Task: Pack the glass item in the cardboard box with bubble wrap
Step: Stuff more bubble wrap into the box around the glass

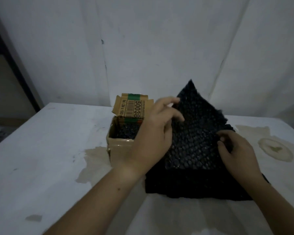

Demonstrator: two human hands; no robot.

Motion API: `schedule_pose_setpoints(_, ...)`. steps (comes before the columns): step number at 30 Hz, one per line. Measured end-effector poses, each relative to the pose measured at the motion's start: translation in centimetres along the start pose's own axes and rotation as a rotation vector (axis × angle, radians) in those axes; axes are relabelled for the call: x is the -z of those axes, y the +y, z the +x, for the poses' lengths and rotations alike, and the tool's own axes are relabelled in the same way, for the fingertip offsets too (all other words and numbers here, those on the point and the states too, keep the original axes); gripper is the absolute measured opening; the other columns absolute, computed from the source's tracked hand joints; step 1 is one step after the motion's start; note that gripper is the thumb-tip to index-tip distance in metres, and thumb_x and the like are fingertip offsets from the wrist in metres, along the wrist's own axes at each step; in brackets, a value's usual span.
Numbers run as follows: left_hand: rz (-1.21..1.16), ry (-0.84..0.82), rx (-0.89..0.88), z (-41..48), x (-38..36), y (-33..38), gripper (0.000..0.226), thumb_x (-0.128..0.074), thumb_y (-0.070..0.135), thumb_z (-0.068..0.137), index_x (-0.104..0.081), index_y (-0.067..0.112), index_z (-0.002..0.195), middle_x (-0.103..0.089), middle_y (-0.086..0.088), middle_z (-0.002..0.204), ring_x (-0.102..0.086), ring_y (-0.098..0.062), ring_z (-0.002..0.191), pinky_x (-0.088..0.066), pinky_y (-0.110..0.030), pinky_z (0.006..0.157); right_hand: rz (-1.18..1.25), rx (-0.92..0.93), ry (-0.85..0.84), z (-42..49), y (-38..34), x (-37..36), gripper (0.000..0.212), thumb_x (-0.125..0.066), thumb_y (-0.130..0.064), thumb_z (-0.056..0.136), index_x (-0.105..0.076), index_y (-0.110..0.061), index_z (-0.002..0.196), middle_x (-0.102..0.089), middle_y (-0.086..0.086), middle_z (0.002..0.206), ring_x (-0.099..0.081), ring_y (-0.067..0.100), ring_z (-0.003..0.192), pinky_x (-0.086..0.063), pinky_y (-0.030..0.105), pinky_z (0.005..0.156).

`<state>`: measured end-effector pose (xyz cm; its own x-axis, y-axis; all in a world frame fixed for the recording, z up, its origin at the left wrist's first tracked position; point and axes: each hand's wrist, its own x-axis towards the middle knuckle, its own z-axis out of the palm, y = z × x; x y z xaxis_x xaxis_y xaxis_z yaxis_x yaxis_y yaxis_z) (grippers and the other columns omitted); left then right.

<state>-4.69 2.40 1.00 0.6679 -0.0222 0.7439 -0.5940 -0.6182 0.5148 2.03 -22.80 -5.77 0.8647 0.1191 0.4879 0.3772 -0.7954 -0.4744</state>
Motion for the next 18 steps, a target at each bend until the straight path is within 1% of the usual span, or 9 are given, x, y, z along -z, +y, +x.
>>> schedule_pose_setpoints(2,-0.005,0.067,-0.026,1.3,3.0,-0.3,0.030,-0.050,-0.012,0.087,-0.066,0.013,0.092,-0.052,-0.002,0.132,-0.054,-0.001,0.114,-0.044,-0.019,0.096,0.165,0.005,0.010,0.7,-2.3,0.4,0.023,-0.058,-0.020,0.094,-0.062,-0.028,0.116,-0.062,-0.013,0.096,-0.057,0.003,0.087,-0.041,0.010,0.071)
schedule_pose_setpoints(3,-0.001,0.098,-0.020,1.7,4.6,-0.9,0.032,-0.049,-0.013,0.086,-0.066,0.014,0.093,-0.052,-0.003,0.131,-0.054,-0.005,0.119,-0.047,-0.027,0.098,0.231,0.028,0.003,1.2,-3.7,0.4,0.022,-0.058,-0.022,0.095,-0.061,-0.031,0.115,-0.062,-0.016,0.096,-0.058,0.000,0.087,-0.040,0.005,0.068)
schedule_pose_setpoints(4,0.021,0.124,-0.001,1.8,6.3,-1.8,0.034,-0.048,-0.013,0.085,-0.065,0.015,0.094,-0.052,-0.003,0.131,-0.053,-0.009,0.123,-0.050,-0.034,0.097,0.282,0.055,-0.013,1.8,-5.4,0.3,0.022,-0.058,-0.023,0.095,-0.061,-0.034,0.114,-0.061,-0.018,0.096,-0.058,-0.002,0.086,-0.040,0.004,0.065)
schedule_pose_setpoints(7,0.118,0.143,0.128,0.4,10.7,-5.4,0.038,-0.047,-0.013,0.085,-0.063,0.020,0.096,-0.053,0.000,0.130,-0.050,-0.007,0.126,-0.051,-0.037,0.096,0.347,0.166,-0.067,3.5,-10.1,-1.0,0.023,-0.058,-0.024,0.094,-0.061,-0.036,0.113,-0.061,-0.018,0.093,-0.059,0.002,0.083,-0.042,0.011,0.064)
schedule_pose_setpoints(9,0.107,0.096,0.254,-1.1,12.0,-7.6,0.040,-0.049,-0.013,0.087,-0.063,0.023,0.097,-0.056,0.004,0.129,-0.051,-0.006,0.124,-0.050,-0.039,0.100,0.322,0.246,-0.105,4.3,-12.8,-2.4,0.025,-0.058,-0.021,0.093,-0.063,-0.031,0.115,-0.062,-0.016,0.092,-0.058,0.005,0.085,-0.048,0.023,0.071)
schedule_pose_setpoints(12,0.106,-0.037,0.418,-2.8,12.2,-9.9,0.032,-0.061,0.004,0.091,-0.062,0.034,0.103,-0.060,0.014,0.125,-0.056,-0.002,0.116,-0.047,-0.036,0.102,0.227,0.310,-0.218,5.2,-15.6,-4.4,0.027,-0.056,-0.020,0.093,-0.066,-0.027,0.118,-0.065,-0.010,0.097,-0.059,0.011,0.091,-0.050,0.032,0.079)
schedule_pose_setpoints(14,0.155,-0.128,0.418,-3.7,11.9,-10.9,0.030,-0.067,0.016,0.090,-0.061,0.035,0.112,-0.061,0.016,0.124,-0.055,0.000,0.115,-0.045,-0.029,0.104,0.095,0.371,-0.267,5.7,-16.6,-5.3,0.027,-0.055,-0.023,0.093,-0.069,-0.026,0.116,-0.067,-0.007,0.100,-0.059,0.015,0.094,-0.050,0.034,0.083)
schedule_pose_setpoints(16,0.210,-0.223,0.396,-4.1,11.5,-11.5,0.035,-0.067,0.021,0.090,-0.059,0.034,0.121,-0.059,0.016,0.126,-0.051,0.005,0.115,-0.041,-0.019,0.104,-0.073,0.432,-0.298,6.0,-17.2,-6.0,0.026,-0.056,-0.028,0.092,-0.072,-0.027,0.111,-0.066,-0.004,0.103,-0.057,0.021,0.097,-0.049,0.040,0.086)
schedule_pose_setpoints(18,0.245,-0.274,0.387,-3.8,11.4,-11.6,0.040,-0.066,0.024,0.088,-0.059,0.033,0.127,-0.058,0.018,0.126,-0.049,0.006,0.115,-0.040,-0.019,0.103,-0.203,0.442,-0.359,6.0,-17.6,-6.5,0.025,-0.055,-0.034,0.090,-0.073,-0.030,0.107,-0.063,-0.006,0.112,-0.051,0.024,0.104,-0.044,0.041,0.091)
